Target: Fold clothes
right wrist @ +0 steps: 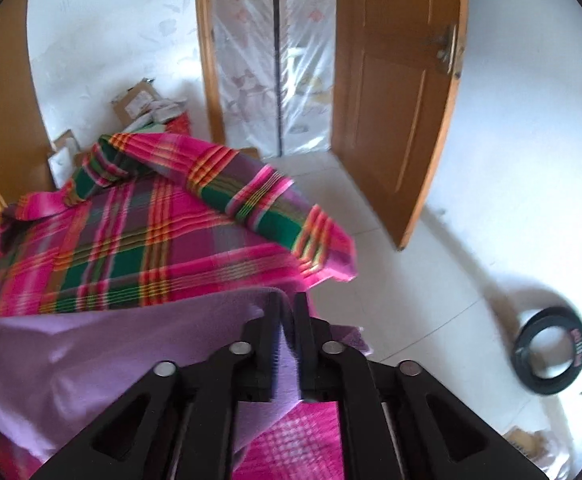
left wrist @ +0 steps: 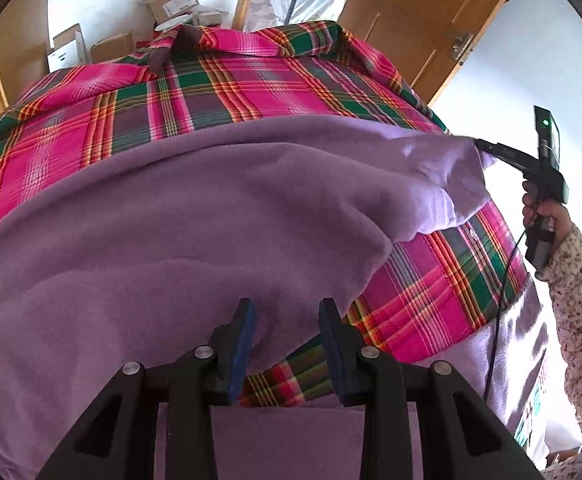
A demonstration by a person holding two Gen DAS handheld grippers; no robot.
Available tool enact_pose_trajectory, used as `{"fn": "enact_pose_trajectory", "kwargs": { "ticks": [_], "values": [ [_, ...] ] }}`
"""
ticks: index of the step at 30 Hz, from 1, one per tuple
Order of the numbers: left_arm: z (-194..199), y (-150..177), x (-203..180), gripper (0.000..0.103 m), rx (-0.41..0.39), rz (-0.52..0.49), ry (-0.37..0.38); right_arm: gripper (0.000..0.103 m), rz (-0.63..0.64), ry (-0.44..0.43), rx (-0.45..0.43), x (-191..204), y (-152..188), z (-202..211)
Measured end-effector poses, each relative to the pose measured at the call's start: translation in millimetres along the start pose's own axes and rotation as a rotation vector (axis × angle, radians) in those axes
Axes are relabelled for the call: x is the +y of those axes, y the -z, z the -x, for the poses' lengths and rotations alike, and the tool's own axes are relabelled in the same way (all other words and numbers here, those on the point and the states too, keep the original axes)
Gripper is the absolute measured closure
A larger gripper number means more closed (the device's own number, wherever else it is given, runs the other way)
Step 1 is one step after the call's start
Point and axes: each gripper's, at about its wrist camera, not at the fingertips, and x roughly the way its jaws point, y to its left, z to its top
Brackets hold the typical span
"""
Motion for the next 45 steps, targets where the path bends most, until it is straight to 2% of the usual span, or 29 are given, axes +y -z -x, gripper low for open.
{"fn": "enact_pose_trajectory", "kwargs": {
  "ticks": [1,2,7,10,13,17,20,25,34,37,39,42,43,44,45],
  "values": [
    [-1,0,0,0.070,0.000,0.001,-0.002,0.077,-0.016,-0.015,-0.002,-4,2,4],
    [1,1,0,0.070,-0.005,0.002,0.000,0.075,-0.027,-0.022,-0.008,-6,4,9],
    [10,3,0,0.070,-0.027,0.008,0.010,0.074,-0.074,-0.049,-0.019,-9,20,41],
    [25,5,11,0.070,-0.062,0.041,0.027,0.073,-0.097,-0.160,0.016,-2,35,57],
    [40,8,28,0.070,-0.096,0.089,0.010,0.073,-0.103,-0.255,0.081,12,56,64],
    [53,21,37,0.070,-0.096,0.099,-0.020,0.072,-0.119,-0.331,0.156,29,83,59],
    [56,29,29,0.070,-0.089,0.039,-0.047,0.064,-0.150,-0.320,0.184,32,88,45],
    [42,31,22,0.069,-0.060,0.029,-0.049,0.064,-0.217,-0.281,0.188,27,79,24],
    [13,22,-9,0.069,-0.031,-0.132,-0.102,0.064,-0.246,-0.263,0.161,32,58,1],
    [-2,19,-19,0.068,0.002,-0.182,-0.163,0.064,-0.249,-0.260,0.150,33,55,-2],
    [-6,17,-24,0.068,0.000,-0.219,-0.195,0.064,-0.243,-0.256,0.143,34,55,-2],
    [-9,12,-24,0.069,0.006,-0.217,-0.204,0.075,-0.240,-0.238,0.137,35,53,-5],
    [-8,9,-22,0.074,0.007,-0.205,-0.199,0.079,-0.239,-0.232,0.136,34,53,-6],
    [-8,6,-20,0.089,0.008,-0.193,-0.194,0.085,-0.239,-0.227,0.136,33,52,-7],
    [-6,2,-18,0.095,0.006,-0.180,-0.185,0.087,-0.238,-0.224,0.136,32,52,-8]
  ]
}}
